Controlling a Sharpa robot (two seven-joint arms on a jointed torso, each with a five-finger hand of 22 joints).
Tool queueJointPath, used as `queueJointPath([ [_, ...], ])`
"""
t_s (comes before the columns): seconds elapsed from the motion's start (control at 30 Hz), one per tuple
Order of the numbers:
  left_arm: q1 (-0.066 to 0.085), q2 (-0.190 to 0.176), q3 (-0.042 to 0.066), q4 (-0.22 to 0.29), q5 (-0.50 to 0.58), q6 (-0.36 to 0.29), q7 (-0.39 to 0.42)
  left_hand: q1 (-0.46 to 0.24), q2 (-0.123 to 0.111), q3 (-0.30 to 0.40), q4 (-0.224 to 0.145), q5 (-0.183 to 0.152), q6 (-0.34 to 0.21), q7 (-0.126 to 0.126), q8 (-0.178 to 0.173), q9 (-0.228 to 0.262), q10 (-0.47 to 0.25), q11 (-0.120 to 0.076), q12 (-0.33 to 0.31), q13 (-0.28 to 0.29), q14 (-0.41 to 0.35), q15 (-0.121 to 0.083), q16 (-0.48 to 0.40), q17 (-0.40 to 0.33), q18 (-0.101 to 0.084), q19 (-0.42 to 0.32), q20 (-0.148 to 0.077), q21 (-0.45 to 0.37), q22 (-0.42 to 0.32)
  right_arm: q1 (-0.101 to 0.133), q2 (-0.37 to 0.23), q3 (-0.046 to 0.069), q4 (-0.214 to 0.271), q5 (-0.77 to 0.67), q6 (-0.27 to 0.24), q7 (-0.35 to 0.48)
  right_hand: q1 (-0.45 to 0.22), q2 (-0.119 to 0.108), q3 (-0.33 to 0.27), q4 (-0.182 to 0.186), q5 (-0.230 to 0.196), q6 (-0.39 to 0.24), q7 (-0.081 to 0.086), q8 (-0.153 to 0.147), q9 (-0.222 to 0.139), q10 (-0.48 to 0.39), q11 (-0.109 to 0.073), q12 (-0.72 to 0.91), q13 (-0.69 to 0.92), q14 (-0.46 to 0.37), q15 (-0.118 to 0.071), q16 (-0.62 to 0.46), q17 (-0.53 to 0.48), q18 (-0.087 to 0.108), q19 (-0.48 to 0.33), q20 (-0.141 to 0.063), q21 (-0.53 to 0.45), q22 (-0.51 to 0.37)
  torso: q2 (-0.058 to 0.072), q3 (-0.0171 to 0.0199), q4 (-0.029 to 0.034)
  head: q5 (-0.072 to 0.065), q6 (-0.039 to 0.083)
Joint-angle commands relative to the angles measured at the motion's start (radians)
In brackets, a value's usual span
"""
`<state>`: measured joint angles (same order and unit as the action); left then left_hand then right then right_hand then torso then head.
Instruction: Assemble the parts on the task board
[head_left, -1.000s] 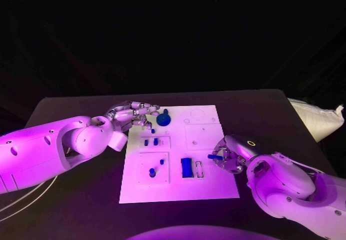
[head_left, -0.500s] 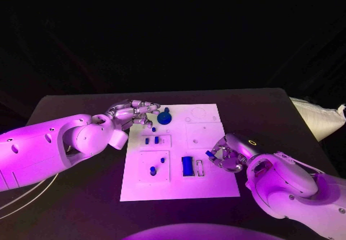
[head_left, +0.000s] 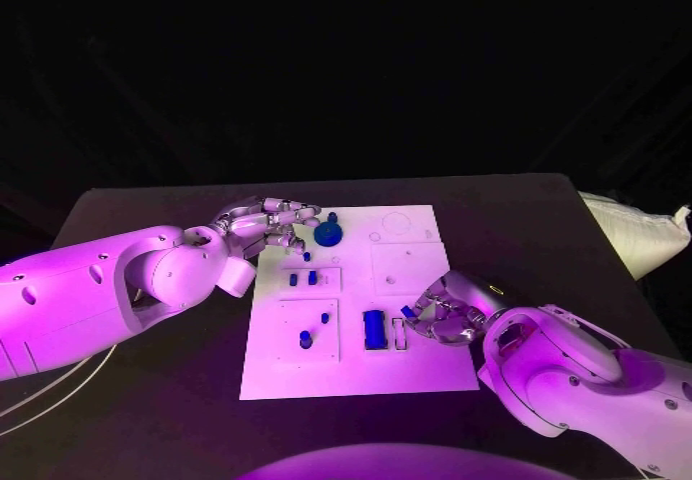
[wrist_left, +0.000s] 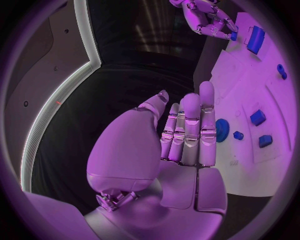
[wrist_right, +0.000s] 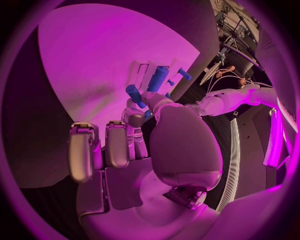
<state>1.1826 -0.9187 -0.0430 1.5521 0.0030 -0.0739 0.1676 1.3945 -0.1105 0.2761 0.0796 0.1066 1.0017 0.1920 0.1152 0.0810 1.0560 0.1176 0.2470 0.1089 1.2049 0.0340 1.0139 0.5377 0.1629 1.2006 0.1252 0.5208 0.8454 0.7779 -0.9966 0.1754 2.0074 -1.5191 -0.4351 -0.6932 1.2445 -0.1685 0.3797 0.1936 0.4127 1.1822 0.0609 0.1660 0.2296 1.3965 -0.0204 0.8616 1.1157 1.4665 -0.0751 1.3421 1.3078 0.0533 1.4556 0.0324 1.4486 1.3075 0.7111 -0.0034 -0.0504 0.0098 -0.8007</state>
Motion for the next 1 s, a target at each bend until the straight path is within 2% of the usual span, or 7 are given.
queueJointPath([
  [0.03,0.000,0.001,0.000,0.003,-0.004,0.019,0.003,0.005,0.008,-0.004,-0.003,0.000,-0.008,-0.001,0.005,-0.002,-0.008,0.001,0.003,0.001,-0.008,-0.001,0.004,-0.001,0.019,-0.001,0.007,-0.006,-0.002,-0.002,0.007,-0.001,-0.003,0.088,-0.063,-0.011,-0.007,-0.004,-0.002,0.002,0.007,0.001,-0.003,0.004,0.002,0.004,0.001,-0.001,-0.001,0.060,-0.007,0.002,0.013,-0.008,0.003,-0.002,0.002,0.098,0.001,-0.0004,0.0004,0.001,-0.001],
  [0.13,0.000,0.001,0.000,0.004,-0.004,0.018,0.002,0.005,0.008,-0.004,-0.003,0.000,-0.008,-0.001,0.005,-0.002,-0.008,0.001,0.003,0.001,-0.008,-0.001,0.004,-0.001,0.019,-0.001,0.007,-0.006,-0.002,-0.002,0.015,-0.003,-0.008,0.110,-0.058,-0.011,-0.008,-0.004,-0.003,0.002,0.009,0.001,-0.003,0.004,0.002,0.004,0.001,0.000,-0.001,0.060,-0.007,0.003,0.013,-0.008,0.002,-0.002,0.002,0.098,0.001,0.0000,-0.0003,0.002,-0.002],
  [0.3,0.000,0.000,0.000,0.005,-0.004,0.018,0.001,0.005,0.008,-0.004,-0.003,0.000,-0.008,-0.001,0.005,-0.002,-0.008,0.001,0.003,0.001,-0.008,-0.001,0.004,-0.001,0.019,-0.001,0.007,-0.006,-0.002,-0.002,0.020,-0.007,-0.020,0.120,-0.023,-0.013,-0.017,-0.001,-0.008,0.006,0.018,0.002,-0.002,0.004,0.003,0.005,0.001,0.004,0.003,0.060,-0.007,0.003,0.013,-0.007,0.002,-0.002,0.001,0.097,0.000,0.0000,0.0007,0.002,-0.006],
  [0.47,0.000,-0.002,0.000,0.005,-0.019,0.016,0.002,0.005,0.008,-0.004,-0.003,0.000,-0.008,-0.001,0.005,-0.002,-0.008,0.001,0.003,0.001,-0.008,-0.001,0.004,-0.001,0.019,-0.001,0.007,-0.006,-0.002,-0.003,0.021,-0.010,-0.026,0.110,0.000,-0.014,-0.028,0.004,-0.023,0.008,0.057,0.003,-0.004,0.007,0.006,0.008,0.000,0.013,0.010,0.061,-0.008,0.007,0.017,-0.008,0.004,-0.003,0.003,0.100,0.001,0.0003,-0.0001,0.004,-0.009],
  [0.7,0.000,-0.002,0.000,0.007,-0.034,0.016,0.003,0.006,0.007,-0.005,-0.004,0.000,-0.009,-0.001,0.006,-0.002,-0.009,0.001,0.003,0.001,-0.009,-0.001,0.004,-0.002,0.019,-0.001,0.007,-0.006,-0.002,-0.004,0.025,-0.013,-0.034,0.086,0.041,-0.016,-0.042,0.010,-0.038,0.015,0.060,0.006,-0.004,0.009,0.009,0.013,0.000,0.024,0.019,0.061,-0.008,0.010,0.021,-0.009,0.007,-0.003,0.006,0.105,0.000,0.0005,0.0001,0.005,-0.010],
  [1.0,0.000,-0.003,0.000,0.010,-0.037,0.014,0.007,0.006,0.007,-0.005,-0.004,0.000,-0.009,-0.001,0.006,-0.002,-0.009,0.001,0.003,0.001,-0.009,-0.001,0.004,-0.002,0.019,-0.001,0.007,-0.006,-0.002,-0.004,0.040,-0.017,-0.053,0.071,0.058,-0.017,-0.046,0.012,-0.043,0.016,0.060,0.007,-0.005,0.010,0.010,0.015,0.000,0.031,0.023,0.062,-0.008,0.013,0.024,-0.010,0.009,-0.003,0.009,0.108,0.001,0.0004,0.0010,0.007,-0.011],
])
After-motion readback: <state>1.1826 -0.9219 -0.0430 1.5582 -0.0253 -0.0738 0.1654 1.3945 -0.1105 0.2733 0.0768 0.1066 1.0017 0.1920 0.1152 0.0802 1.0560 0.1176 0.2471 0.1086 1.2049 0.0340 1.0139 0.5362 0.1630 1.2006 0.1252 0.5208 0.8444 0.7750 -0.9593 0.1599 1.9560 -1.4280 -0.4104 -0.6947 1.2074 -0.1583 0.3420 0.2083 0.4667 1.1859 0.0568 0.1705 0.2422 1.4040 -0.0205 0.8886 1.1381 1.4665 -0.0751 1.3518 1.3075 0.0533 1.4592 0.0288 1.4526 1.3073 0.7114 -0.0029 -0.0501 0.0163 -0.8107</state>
